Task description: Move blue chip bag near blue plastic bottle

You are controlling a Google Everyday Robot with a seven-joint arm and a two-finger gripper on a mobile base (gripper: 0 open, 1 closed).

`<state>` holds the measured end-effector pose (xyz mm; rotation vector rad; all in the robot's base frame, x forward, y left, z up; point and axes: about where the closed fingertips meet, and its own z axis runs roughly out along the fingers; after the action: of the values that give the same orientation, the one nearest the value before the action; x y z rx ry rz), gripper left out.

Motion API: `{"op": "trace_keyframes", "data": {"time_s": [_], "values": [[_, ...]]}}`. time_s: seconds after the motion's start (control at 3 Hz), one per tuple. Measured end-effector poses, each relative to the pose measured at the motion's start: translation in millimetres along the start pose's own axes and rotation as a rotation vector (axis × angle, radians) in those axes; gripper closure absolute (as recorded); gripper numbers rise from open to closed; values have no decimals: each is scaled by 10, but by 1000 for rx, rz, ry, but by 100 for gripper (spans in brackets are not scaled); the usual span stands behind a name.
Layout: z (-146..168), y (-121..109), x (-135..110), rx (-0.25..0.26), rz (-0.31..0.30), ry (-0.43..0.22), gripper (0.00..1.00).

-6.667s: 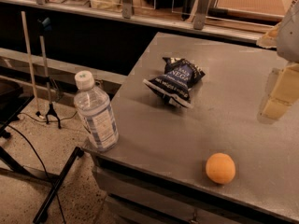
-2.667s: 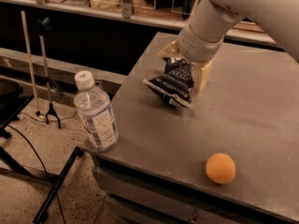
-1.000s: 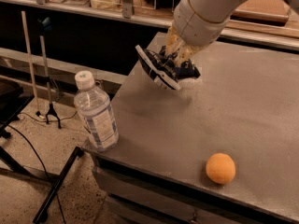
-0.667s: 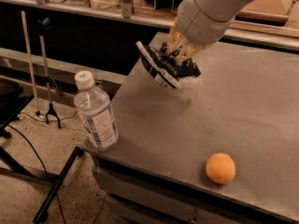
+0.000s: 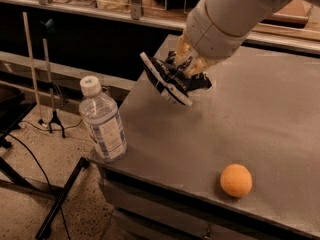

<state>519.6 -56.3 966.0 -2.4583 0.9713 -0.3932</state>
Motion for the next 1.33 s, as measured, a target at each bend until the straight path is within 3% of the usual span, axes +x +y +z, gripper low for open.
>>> {"op": "trace_keyframes", "data": {"time_s": [1.33], "values": [[228,167,-598,-61,-97,-28,100]]}}
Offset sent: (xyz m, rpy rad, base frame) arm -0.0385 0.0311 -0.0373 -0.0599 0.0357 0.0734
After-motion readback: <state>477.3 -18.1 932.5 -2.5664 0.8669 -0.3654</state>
